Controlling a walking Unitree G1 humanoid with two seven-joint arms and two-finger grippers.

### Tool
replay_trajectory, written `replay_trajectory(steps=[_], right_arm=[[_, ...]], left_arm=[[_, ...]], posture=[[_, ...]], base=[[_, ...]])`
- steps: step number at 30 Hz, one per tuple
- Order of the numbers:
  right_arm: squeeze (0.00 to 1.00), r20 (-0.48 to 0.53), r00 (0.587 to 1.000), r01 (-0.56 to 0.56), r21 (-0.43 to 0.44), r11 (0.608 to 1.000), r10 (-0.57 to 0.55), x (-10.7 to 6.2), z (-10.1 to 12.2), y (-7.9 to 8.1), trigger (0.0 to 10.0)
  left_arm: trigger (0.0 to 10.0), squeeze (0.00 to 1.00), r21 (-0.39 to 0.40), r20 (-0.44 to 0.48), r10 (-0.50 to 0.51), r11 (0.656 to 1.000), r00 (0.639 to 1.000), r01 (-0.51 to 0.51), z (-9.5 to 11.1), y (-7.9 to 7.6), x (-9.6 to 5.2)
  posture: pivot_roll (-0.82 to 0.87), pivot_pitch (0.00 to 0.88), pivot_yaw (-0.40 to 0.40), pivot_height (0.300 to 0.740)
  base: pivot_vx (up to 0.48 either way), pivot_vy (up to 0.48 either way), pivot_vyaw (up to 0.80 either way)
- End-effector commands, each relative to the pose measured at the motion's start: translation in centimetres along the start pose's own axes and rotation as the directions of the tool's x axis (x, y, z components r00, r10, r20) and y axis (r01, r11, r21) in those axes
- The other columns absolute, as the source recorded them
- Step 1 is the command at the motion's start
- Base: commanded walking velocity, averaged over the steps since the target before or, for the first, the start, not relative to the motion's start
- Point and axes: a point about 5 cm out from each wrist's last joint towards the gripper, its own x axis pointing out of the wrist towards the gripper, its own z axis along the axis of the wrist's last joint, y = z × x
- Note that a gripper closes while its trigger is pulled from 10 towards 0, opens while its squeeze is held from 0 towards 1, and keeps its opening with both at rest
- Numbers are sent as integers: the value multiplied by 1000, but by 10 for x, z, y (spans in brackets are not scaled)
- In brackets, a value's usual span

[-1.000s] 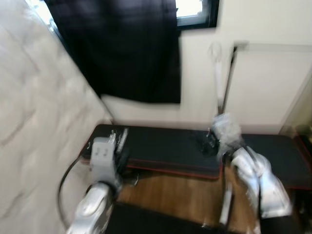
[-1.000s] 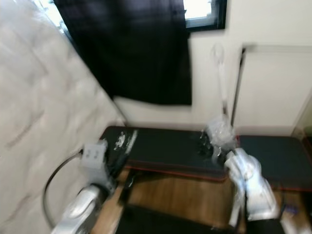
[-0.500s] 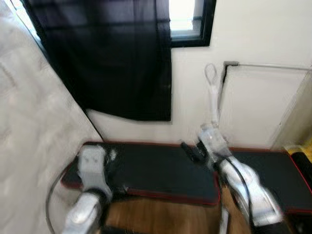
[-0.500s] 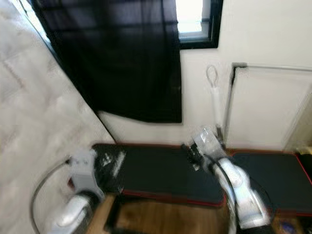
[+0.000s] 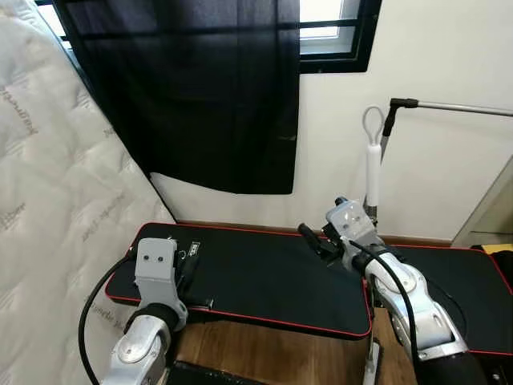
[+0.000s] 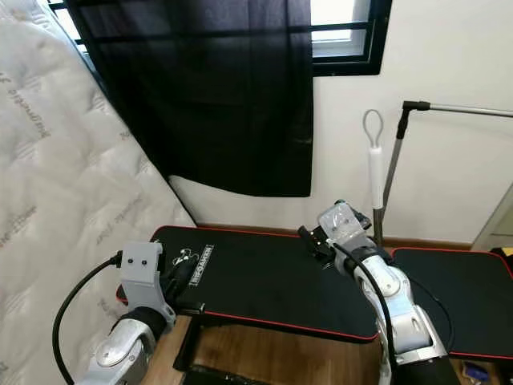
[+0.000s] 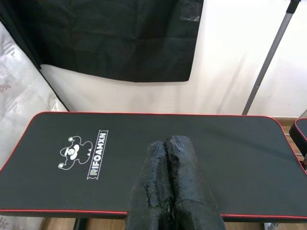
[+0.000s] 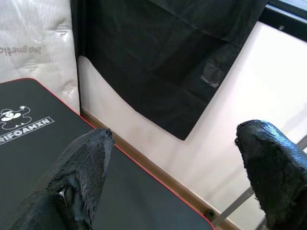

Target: Sweep floor

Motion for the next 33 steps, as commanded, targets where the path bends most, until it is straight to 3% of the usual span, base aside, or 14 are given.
replay_trajectory(steps=[1, 10, 17, 21, 33], right_arm=[[0, 1, 1000, 5, 7, 1000, -5, -3, 2, -4, 10000], [0, -8, 1000, -1, 67, 998, 2, -4, -1, -2, 10000], [0, 20, 998, -69, 136, 988, 67, -8, -5, 19, 10000], [0, 48, 994, -102, 129, 986, 96, -8, -7, 29, 10000], [0, 63, 993, -110, 168, 980, 101, -11, -5, 26, 10000]], left_arm=[[10000, 0, 9, -17, -5, 1000, 1000, 5, -3, -1, -2], [10000, 0, -8, -10, -3, 1000, 1000, 3, -4, -1, -5], [10000, 0, -13, 5, 4, 1000, 1000, -4, -2, 1, -5], [10000, 0, -22, 26, 0, 1000, 1000, 1, -1, 1, -5], [10000, 0, -25, 42, -6, 1000, 999, 7, 0, 0, -5]], posture=[[-77, 0, 0, 740], [-76, 0, 5, 740], [-68, 0, -1, 740], [-62, 0, -6, 740], [-63, 0, -9, 740]], base=[[0, 0, 0], [0, 0, 0], [0, 0, 0], [0, 0, 0], [0, 0, 0]])
